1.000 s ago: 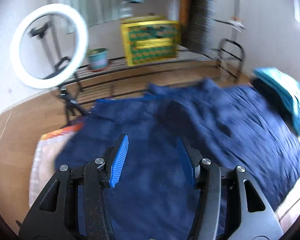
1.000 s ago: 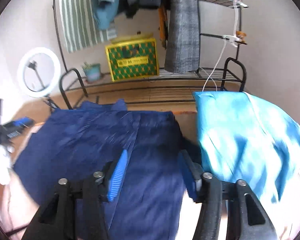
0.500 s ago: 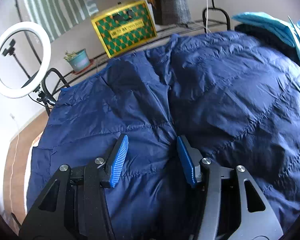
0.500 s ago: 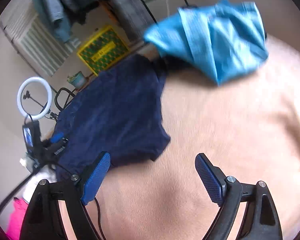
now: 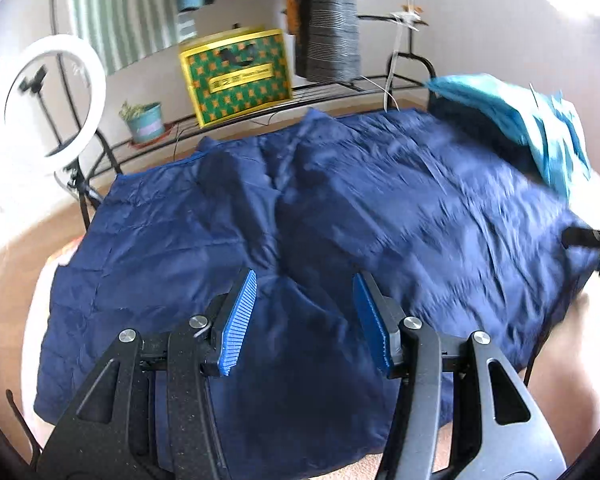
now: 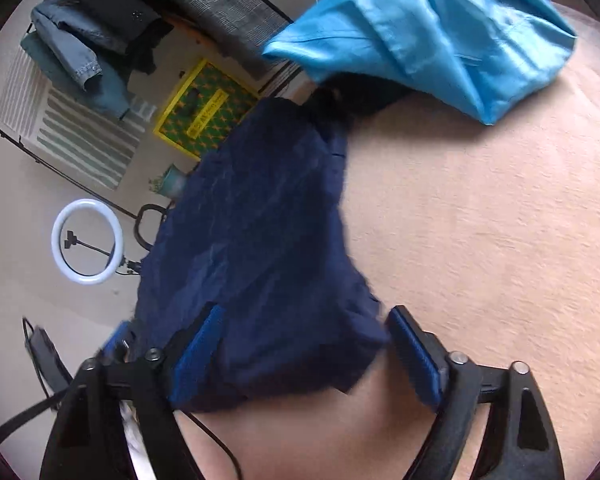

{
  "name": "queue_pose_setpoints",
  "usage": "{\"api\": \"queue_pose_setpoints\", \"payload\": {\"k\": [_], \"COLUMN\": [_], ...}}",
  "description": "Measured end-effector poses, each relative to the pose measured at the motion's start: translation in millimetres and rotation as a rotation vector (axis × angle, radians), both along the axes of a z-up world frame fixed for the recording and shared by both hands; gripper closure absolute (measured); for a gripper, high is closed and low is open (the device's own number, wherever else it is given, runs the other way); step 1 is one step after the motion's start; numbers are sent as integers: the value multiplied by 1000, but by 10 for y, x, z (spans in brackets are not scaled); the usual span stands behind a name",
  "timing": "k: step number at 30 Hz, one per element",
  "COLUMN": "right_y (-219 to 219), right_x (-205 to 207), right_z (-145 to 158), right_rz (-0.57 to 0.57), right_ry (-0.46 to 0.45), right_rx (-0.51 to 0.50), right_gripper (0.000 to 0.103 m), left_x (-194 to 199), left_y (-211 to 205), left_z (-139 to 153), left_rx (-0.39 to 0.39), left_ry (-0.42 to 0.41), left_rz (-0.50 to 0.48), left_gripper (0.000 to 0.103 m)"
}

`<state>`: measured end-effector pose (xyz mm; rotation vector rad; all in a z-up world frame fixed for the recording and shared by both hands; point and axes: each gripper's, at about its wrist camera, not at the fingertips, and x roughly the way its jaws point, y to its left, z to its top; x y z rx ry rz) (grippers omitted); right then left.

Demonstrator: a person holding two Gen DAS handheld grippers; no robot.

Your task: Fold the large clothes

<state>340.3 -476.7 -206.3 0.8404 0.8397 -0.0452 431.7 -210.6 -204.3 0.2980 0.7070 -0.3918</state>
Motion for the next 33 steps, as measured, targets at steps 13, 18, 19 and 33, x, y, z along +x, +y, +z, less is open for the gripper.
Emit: {"api": "queue_pose_setpoints", "payload": {"k": [13, 18, 19, 33], "right_y": [471, 743, 801, 1895], "right_x": [78, 127, 141, 437], "right_z": [1020, 1322, 1370, 1975], "right_rz": [89, 131, 138, 281], "right_ry": [-121, -144, -153, -272], "right_rx": [-352, -458, -477, -683], "right_gripper": [95, 95, 95, 96], "left_x": [-7, -413, -509, -1825], "left_y": [288, 1014, 1221, 3818], "left_z": [-49, 326, 396, 899], "left_rx": [-139, -183, -187, -349], "left_ry": [113, 64, 55, -33], "left_rz": [67, 121, 140, 595], "left_gripper": [49, 49, 49, 49]}}
